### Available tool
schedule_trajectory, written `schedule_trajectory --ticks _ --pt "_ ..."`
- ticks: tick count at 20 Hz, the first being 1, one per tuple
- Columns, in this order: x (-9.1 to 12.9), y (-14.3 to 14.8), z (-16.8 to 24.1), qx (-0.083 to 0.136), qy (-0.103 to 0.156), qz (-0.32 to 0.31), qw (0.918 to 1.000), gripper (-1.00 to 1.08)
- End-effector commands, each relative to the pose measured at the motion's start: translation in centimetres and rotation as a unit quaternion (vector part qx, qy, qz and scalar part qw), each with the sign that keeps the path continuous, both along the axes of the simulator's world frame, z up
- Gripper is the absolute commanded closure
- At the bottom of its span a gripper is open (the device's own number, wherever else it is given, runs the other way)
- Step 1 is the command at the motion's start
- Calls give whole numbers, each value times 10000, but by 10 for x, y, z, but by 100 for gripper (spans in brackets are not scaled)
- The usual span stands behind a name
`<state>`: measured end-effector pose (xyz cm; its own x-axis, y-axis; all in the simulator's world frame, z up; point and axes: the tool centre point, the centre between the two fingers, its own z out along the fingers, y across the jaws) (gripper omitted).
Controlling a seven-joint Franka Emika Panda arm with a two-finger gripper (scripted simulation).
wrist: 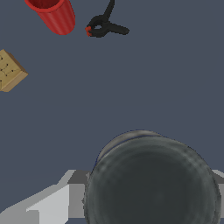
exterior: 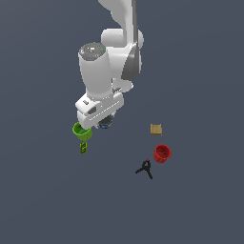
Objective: Pick up a designated object from a clutter of objects.
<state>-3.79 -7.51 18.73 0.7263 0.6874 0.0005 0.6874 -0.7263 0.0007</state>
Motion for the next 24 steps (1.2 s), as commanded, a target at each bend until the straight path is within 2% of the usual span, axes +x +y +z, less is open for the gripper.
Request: schedule_trajectory --ticks 1,14,24 --pt "-2 -2 26 1 -1 1 10000 108" --pt "-5 -10 152 3 2 2 10000 108" --pt "-4 -14 206 1 4 2 10000 108"
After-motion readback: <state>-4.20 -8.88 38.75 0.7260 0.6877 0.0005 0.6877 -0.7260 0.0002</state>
